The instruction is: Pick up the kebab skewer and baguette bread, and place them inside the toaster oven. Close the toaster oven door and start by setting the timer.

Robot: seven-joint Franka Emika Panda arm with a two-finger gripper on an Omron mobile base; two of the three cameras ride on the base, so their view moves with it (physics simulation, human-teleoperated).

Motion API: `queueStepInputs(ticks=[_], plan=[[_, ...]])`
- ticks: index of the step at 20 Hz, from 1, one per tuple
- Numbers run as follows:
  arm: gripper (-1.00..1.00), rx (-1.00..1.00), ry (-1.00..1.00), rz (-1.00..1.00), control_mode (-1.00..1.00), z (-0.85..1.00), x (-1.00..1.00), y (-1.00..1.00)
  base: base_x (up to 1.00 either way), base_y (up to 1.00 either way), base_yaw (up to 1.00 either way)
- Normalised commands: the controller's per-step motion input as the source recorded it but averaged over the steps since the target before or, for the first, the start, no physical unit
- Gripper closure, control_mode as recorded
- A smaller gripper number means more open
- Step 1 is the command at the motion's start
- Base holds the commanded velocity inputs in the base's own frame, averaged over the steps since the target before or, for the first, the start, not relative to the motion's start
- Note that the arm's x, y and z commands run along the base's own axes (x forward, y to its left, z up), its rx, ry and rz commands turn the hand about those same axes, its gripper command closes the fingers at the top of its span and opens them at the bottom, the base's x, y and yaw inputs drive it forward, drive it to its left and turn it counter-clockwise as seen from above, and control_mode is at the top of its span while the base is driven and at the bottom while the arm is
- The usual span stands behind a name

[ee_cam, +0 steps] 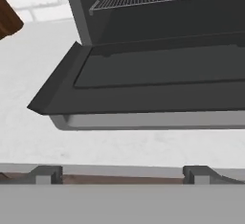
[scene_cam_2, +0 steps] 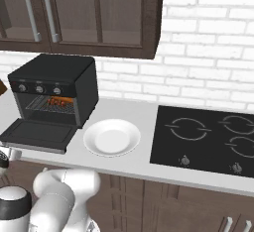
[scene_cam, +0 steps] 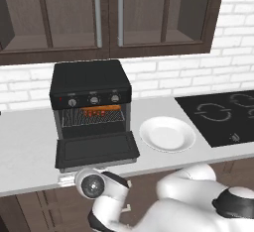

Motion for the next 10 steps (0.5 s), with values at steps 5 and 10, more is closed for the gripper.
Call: queueStepInputs(ticks=[5, 10], plan=[[-1.0, -0.01, 0.0, 0.0, -1.0, -0.08, 0.36, 0.0, 0.0, 0.0, 0.0], [-1.0, -0.04, 0.0, -0.05, -1.0, -0.25, 0.21, 0.0, 0.0, 0.0, 0.0]])
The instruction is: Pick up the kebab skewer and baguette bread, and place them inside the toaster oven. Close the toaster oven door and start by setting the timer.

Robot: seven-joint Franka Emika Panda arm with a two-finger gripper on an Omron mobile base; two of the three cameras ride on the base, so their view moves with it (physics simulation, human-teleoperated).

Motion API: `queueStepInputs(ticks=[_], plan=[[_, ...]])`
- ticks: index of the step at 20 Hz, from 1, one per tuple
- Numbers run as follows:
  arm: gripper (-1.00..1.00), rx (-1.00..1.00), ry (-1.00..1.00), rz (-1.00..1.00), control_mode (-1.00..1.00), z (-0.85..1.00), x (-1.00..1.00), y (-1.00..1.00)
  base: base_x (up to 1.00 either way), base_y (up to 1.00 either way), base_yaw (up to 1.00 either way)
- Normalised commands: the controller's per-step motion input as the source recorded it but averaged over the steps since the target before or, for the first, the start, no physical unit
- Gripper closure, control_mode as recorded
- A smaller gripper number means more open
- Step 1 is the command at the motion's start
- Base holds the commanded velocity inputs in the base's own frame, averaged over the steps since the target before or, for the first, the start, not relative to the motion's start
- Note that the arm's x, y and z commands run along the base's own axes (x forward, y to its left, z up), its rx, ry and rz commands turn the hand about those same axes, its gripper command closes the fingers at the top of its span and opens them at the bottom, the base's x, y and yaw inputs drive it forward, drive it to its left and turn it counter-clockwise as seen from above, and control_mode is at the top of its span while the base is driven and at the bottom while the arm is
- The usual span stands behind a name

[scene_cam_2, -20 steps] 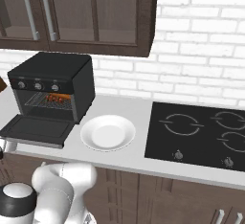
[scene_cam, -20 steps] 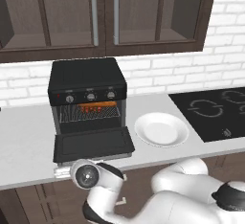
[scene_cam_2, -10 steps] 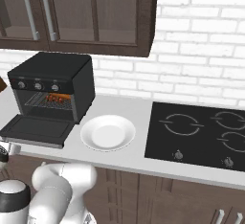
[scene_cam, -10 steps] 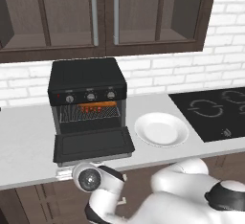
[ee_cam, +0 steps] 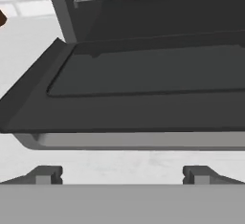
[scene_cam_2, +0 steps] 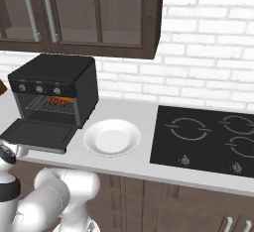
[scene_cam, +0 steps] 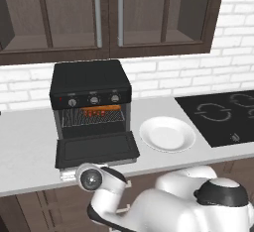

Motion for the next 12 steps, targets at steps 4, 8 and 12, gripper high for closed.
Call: queueStepInputs(ticks=[4, 8, 12], plan=[[-1.0, -0.02, 0.0, -0.05, -1.0, -0.2, 0.3, 0.0, 0.0, 0.0, 0.0], [-1.0, 0.0, 0.0, -0.01, -1.0, -0.26, 0.13, 0.0, 0.0, 0.0, 0.0], [-1.0, 0.0, 0.01, 0.0, -1.0, -0.37, -0.01, 0.0, 0.0, 0.0, 0.0]])
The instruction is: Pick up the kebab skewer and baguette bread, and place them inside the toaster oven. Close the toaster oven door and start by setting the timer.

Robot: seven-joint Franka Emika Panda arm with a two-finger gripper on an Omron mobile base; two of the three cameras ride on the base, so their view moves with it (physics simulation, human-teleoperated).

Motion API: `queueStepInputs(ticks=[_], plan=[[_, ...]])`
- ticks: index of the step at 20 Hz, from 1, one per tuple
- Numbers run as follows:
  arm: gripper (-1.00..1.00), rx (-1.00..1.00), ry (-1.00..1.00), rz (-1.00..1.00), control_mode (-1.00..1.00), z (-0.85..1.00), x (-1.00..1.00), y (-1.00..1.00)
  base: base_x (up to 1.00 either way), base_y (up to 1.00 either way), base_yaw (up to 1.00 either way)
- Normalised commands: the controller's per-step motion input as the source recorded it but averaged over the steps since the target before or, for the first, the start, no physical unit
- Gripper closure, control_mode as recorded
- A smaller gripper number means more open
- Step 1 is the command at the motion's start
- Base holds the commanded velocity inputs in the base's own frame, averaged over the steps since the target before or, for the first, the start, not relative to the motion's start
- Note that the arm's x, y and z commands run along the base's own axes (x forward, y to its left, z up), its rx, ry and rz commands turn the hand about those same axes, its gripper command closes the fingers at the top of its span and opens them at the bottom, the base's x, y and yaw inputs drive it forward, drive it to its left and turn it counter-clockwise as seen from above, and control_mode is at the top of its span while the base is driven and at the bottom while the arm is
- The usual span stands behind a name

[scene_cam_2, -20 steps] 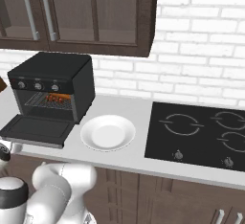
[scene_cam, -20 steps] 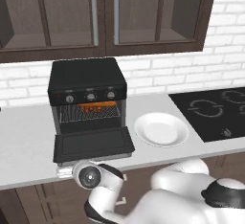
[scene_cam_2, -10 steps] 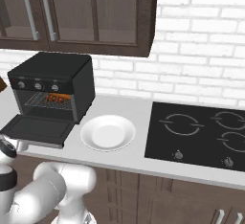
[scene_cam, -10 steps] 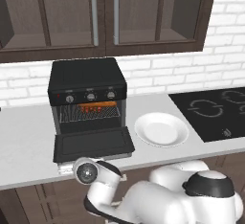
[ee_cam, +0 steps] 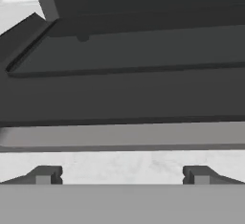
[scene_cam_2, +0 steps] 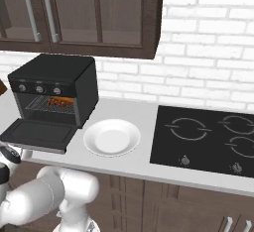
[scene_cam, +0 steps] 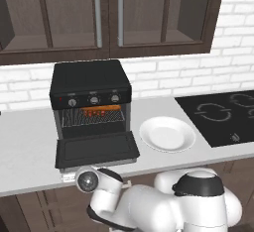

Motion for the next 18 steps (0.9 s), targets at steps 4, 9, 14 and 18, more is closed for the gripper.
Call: queueStepInputs(ticks=[4, 9, 14, 18], plan=[[-1.0, 0.0, 0.0, 0.0, -1.0, -0.23, 0.03, 0.0, 0.0, 0.0, 0.0], [-1.0, 0.0, 0.0, 0.0, -1.0, -0.17, 0.21, 0.0, 0.0, 0.0, 0.0], [-1.0, 0.0, 0.0, 0.0, -1.0, -0.14, 0.35, 0.0, 0.0, 0.0, 0.0], [-1.0, 0.0, -0.02, 0.02, -1.0, 0.0, 0.46, 0.0, 0.0, 0.0, 0.0]])
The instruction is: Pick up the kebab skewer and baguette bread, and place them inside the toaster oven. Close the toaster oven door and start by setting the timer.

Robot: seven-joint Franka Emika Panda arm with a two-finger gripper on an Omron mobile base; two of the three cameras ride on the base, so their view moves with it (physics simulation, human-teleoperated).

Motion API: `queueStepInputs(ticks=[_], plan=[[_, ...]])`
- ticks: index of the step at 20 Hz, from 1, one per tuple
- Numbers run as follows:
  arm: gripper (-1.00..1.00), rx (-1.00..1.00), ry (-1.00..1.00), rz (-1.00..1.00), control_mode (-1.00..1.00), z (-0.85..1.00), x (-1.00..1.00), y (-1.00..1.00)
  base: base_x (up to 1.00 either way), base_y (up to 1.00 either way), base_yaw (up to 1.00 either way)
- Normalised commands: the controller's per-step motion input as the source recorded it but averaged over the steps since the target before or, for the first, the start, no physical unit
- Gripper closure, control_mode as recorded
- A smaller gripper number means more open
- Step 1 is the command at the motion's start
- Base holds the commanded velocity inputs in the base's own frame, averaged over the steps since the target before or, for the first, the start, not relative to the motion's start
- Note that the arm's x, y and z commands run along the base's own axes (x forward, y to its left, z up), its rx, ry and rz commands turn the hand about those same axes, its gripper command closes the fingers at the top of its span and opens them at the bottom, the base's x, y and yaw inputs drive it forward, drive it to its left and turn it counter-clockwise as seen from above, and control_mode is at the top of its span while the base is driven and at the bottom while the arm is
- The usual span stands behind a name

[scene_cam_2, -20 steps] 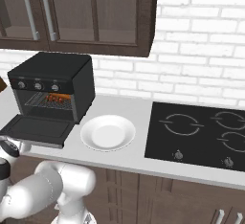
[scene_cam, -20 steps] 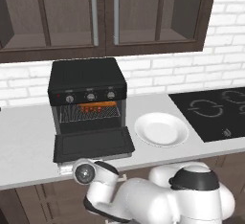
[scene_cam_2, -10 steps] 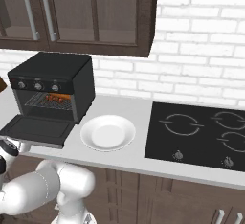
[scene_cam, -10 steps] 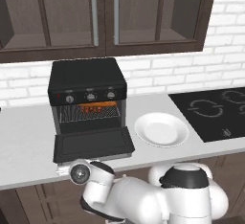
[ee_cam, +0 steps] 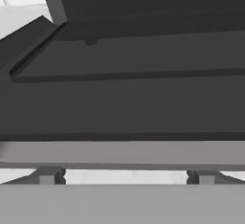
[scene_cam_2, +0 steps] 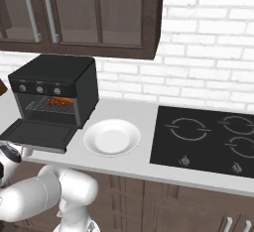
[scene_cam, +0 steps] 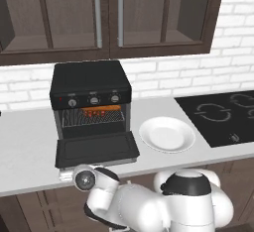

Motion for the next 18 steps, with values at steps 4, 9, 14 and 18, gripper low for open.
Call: queueStepInputs(ticks=[4, 9, 14, 18], plan=[[-1.0, 0.0, -0.02, 0.04, -1.0, 0.11, 0.34, 0.0, 0.0, 0.0, 0.0], [-1.0, 0.0, 0.0, 0.01, -1.0, 0.14, 0.33, 0.0, 0.0, 0.0, 0.0], [-1.0, 0.0, 0.0, 0.0, -1.0, 0.24, 0.31, 0.0, 0.0, 0.0, 0.0], [-1.0, 0.0, 0.0, 0.0, -1.0, 0.33, 0.3, 0.0, 0.0, 0.0, 0.0]])
